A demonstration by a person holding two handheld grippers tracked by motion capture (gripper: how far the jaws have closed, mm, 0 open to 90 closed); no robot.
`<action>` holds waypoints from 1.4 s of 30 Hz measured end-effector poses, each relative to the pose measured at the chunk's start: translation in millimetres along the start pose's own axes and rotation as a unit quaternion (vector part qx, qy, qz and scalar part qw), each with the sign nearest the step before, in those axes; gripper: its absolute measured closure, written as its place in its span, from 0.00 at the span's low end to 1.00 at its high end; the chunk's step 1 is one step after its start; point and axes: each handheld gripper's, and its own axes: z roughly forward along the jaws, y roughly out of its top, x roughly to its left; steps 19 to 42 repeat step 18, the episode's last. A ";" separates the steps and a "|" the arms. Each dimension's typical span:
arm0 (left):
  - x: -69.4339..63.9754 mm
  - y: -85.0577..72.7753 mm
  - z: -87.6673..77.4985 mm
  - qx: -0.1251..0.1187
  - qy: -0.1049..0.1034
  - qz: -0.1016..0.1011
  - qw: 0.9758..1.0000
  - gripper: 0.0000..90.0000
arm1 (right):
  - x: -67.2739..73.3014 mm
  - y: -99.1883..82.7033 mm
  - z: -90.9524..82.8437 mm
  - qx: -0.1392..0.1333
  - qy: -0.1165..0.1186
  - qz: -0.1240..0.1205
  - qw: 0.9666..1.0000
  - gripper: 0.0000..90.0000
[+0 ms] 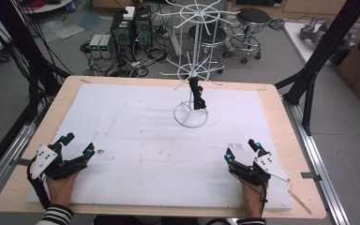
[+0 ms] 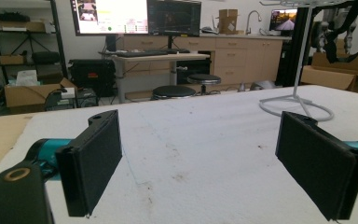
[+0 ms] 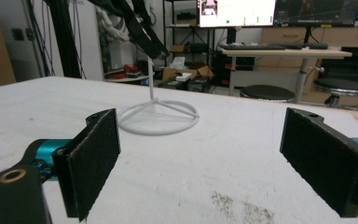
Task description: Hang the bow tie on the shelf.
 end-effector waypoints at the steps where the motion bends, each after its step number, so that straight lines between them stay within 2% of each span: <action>1: 0.0 -0.1 0.2 0.000 0.000 0.000 1.000 0.16 | 1.0 0.1 -0.4 -0.001 -0.003 -0.003 1.000 0.12; 4: -0.1 0.0 0.3 0.001 0.001 0.000 1.000 0.16 | 1.8 -0.2 0.0 -0.003 -0.005 -0.008 1.000 0.12; 8: -0.1 0.0 0.3 0.001 0.002 0.000 1.000 0.16 | 0.0 -0.8 -0.9 -0.005 -0.009 0.002 1.000 0.12; 18: -0.3 -0.3 -1.0 -0.003 0.002 0.002 1.000 0.16 | 1.6 -0.9 -0.6 -0.004 -0.015 -0.004 1.000 0.12; 42: -0.3 -0.3 -1.0 -0.003 0.002 0.002 1.000 0.16 | 1.6 -0.9 -0.6 -0.004 -0.015 -0.004 1.000 0.12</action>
